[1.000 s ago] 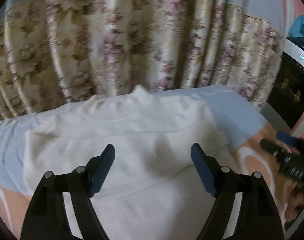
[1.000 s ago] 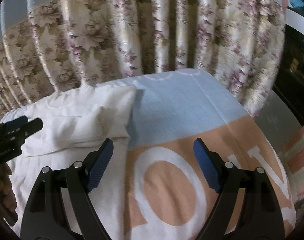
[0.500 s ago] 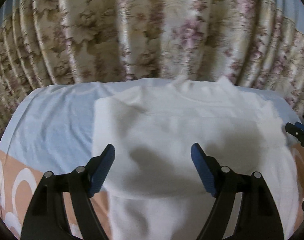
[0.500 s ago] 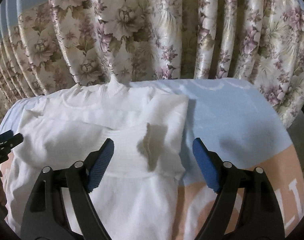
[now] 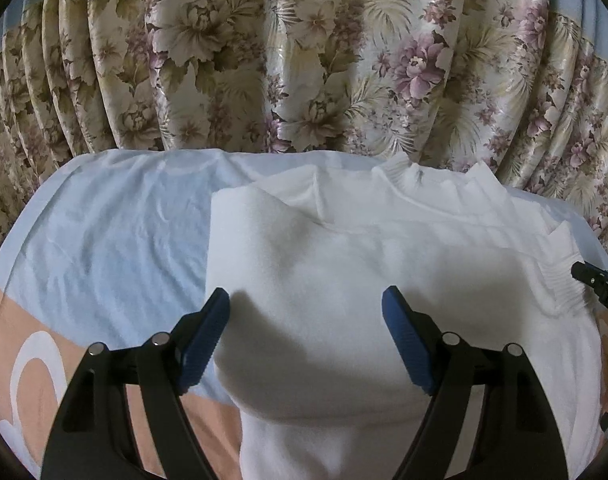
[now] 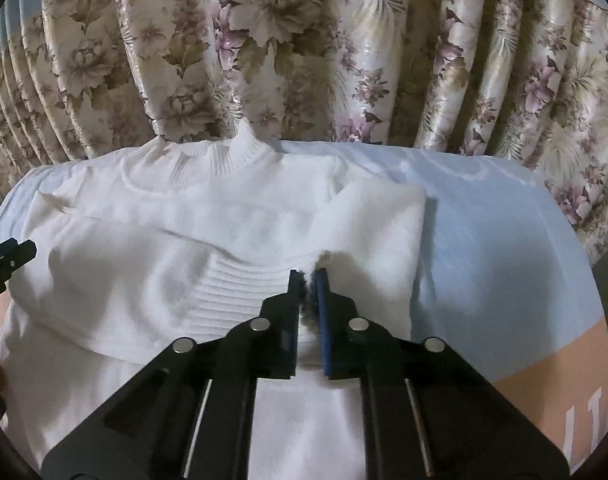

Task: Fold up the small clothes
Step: 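Fold the held side edge over toward the sweater's center with the right gripper, then open the right gripper and pull both tools back from the sweater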

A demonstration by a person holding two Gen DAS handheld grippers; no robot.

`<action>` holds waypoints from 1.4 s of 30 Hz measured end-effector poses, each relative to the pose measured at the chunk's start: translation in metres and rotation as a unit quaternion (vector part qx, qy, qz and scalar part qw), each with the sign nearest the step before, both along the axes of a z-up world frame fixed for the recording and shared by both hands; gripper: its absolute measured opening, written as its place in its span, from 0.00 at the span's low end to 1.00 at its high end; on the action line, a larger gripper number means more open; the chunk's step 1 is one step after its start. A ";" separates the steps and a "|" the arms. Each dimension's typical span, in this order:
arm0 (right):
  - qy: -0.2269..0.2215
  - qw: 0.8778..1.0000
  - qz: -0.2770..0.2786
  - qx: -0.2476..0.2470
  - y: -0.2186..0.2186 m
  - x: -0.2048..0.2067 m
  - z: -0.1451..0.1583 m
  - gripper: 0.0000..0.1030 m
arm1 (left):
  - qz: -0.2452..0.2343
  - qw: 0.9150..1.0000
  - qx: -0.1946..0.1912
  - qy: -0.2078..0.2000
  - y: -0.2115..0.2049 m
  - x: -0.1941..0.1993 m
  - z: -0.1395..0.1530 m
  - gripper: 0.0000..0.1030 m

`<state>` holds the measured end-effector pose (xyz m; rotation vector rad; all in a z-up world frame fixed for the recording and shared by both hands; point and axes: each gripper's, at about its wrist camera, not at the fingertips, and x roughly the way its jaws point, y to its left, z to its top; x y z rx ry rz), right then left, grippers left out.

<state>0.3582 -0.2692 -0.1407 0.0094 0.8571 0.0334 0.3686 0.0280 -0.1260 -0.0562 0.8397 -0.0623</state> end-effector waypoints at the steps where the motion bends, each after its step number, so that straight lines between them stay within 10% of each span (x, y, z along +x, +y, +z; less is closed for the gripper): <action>1: 0.000 1.000 0.002 0.001 -0.001 0.002 0.001 0.07 | 0.000 1.000 0.000 0.000 0.000 0.000 0.000 0.77; 24: 0.013 0.996 -0.072 -0.047 -0.051 0.018 -0.015 0.11 | 0.050 0.996 0.066 0.033 0.008 0.017 -0.019 0.89; 28: 0.003 0.996 -0.078 -0.033 -0.054 0.005 -0.005 0.30 | 0.049 0.996 0.067 0.031 0.014 0.011 -0.011 0.89; 42: -0.048 0.998 -0.036 0.006 -0.010 -0.144 0.042 0.39 | 0.034 0.999 0.030 -0.003 0.038 -0.141 0.030 0.88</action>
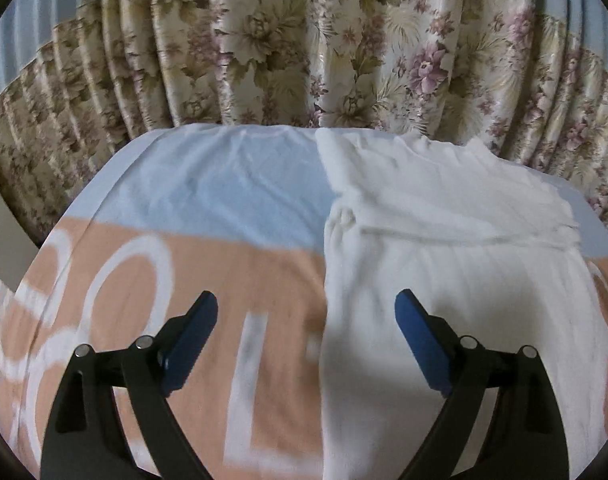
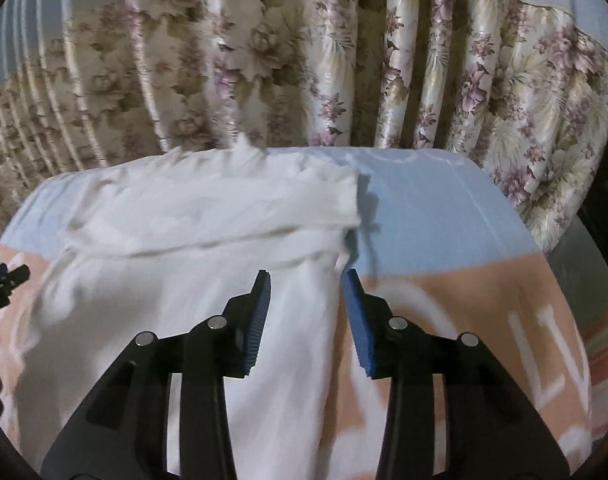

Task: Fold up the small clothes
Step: 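Open the right gripper and pull both tools back from the sweater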

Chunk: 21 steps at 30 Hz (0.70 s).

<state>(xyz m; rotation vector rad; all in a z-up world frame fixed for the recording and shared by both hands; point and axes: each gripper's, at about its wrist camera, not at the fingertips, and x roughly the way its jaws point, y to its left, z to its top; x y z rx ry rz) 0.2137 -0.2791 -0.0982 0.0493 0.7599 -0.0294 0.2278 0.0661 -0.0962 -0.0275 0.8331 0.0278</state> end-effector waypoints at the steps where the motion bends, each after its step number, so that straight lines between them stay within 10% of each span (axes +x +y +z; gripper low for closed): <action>1: -0.002 1.000 0.001 0.002 0.002 -0.010 0.002 0.41 | -0.001 1.000 -0.001 -0.001 0.000 -0.010 0.001 0.88; 21: 0.027 1.000 0.004 0.008 0.039 -0.165 -0.020 0.46 | -0.011 0.999 -0.034 0.027 -0.022 -0.163 -0.022 0.88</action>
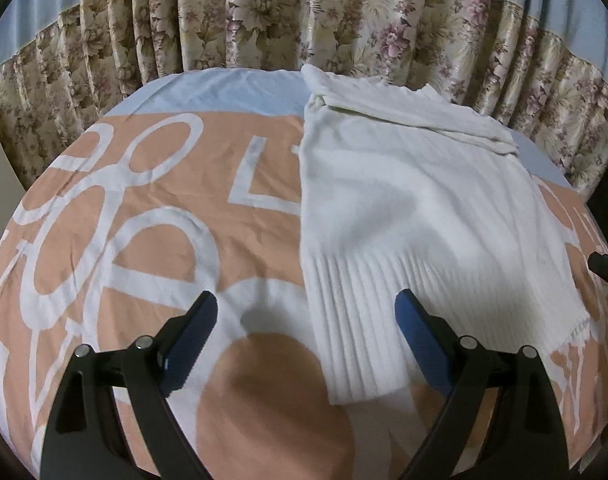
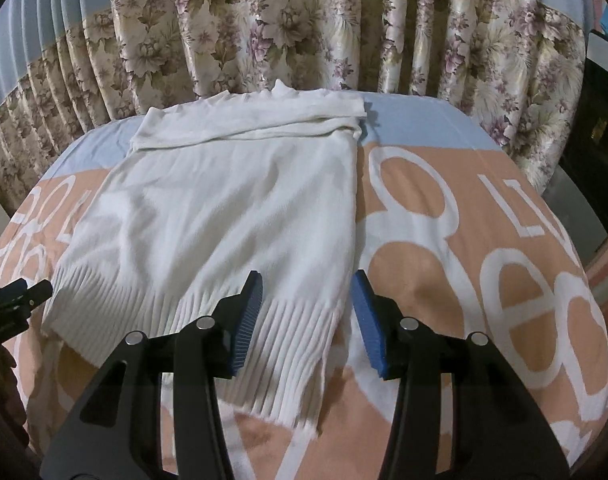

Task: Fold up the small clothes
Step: 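Open the right gripper and pull both tools back from the sweater, then grasp the ribbed hem corner with the right gripper while the left gripper grasps the other hem corner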

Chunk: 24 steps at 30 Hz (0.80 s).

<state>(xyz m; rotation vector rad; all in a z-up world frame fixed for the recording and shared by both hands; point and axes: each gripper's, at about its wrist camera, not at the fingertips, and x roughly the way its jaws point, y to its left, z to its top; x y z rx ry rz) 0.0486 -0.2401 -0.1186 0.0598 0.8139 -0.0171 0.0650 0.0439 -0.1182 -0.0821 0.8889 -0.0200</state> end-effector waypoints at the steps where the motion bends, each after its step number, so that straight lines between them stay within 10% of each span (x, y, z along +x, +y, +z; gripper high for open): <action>1: 0.001 1.000 -0.002 0.002 0.000 -0.002 -0.001 0.46 | -0.001 1.000 -0.003 0.001 -0.002 -0.001 -0.001 0.88; 24: 0.059 0.997 -0.021 0.039 -0.005 -0.017 -0.052 0.64 | -0.005 1.000 -0.010 0.010 -0.010 -0.007 -0.017 0.88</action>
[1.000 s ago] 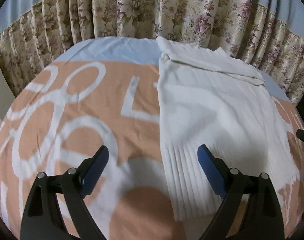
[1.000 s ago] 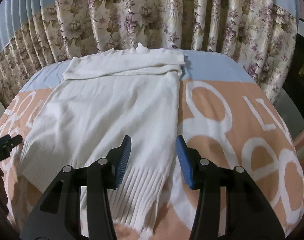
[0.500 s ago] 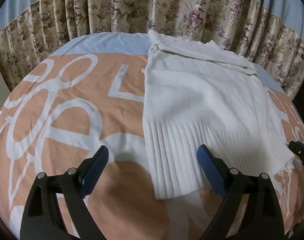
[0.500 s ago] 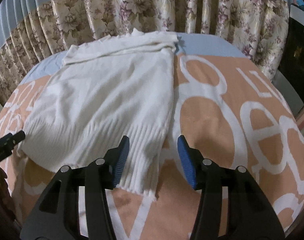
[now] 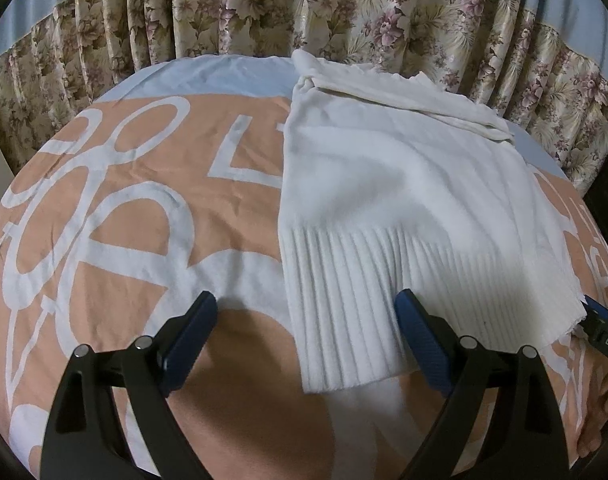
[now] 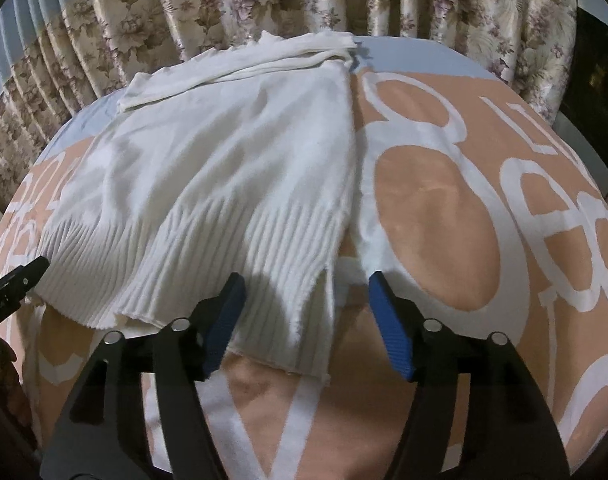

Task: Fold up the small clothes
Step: 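Grasp the ribbed hem corner with the right gripper while the left gripper grasps the other hem corner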

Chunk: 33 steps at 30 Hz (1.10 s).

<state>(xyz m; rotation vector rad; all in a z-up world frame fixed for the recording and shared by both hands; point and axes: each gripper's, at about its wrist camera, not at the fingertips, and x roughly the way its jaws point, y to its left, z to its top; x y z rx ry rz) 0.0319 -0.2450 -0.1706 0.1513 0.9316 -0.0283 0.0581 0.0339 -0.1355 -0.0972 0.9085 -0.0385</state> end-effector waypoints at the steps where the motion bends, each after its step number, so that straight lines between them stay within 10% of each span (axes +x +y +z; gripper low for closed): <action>1: -0.001 1.000 0.002 -0.001 0.000 0.000 0.000 0.64 | 0.000 1.000 0.001 0.000 0.000 0.000 0.000 0.88; 6: -0.003 1.000 0.010 -0.001 0.004 0.000 -0.001 0.55 | -0.003 1.000 0.003 0.002 -0.001 0.000 -0.001 0.89; 11: -0.012 0.999 0.038 0.014 0.014 -0.002 0.001 0.13 | -0.003 1.000 0.000 0.003 -0.001 0.001 -0.001 0.88; 33: -0.027 0.999 0.004 -0.043 -0.008 -0.009 0.005 0.10 | -0.025 0.998 -0.056 0.006 0.004 -0.001 0.000 0.89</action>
